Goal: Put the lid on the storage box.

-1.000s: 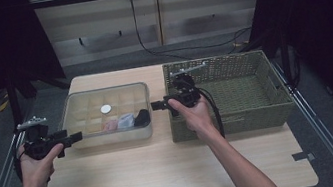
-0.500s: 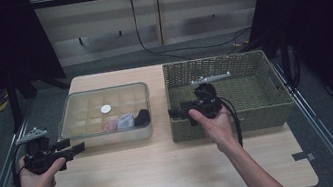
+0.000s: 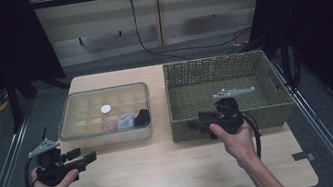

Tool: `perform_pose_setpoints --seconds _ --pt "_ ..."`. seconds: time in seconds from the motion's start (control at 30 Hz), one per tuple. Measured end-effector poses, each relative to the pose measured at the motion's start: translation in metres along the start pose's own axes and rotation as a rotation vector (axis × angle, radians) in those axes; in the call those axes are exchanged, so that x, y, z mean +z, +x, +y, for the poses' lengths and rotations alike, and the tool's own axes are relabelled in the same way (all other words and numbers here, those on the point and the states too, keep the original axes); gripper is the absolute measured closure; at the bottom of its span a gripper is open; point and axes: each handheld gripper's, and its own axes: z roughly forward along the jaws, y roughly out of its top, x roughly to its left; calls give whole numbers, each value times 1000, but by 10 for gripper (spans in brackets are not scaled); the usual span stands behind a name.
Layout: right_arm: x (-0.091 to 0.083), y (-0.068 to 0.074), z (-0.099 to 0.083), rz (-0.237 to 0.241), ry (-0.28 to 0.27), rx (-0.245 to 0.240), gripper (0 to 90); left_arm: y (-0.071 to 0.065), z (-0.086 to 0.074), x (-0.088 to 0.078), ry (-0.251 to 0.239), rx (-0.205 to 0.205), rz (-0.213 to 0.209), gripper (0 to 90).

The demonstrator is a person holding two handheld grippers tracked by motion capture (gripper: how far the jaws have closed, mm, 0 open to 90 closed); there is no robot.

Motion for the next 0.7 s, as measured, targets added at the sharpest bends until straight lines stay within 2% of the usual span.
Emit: perform_pose_setpoints --seconds 0.1,0.27,0.4,0.53,0.6,0.7 --pt "-10 -3 -10 -13 -10 7 364 -10 -4 5 7 14 -8 312" --pt "-28 -8 -26 -55 -18 12 364 -22 -12 17 55 54 -32 299" --pt "-38 -13 -47 -84 -5 26 364 -26 -21 27 85 55 -60 274" --pt "-40 -18 -67 -95 17 37 360 -28 -29 35 120 61 -71 261" --pt "-38 -23 -74 -93 26 46 350 -30 -32 39 131 91 -61 252" --pt "-36 -29 -79 -101 33 65 335 -31 -34 42 137 106 -58 244"
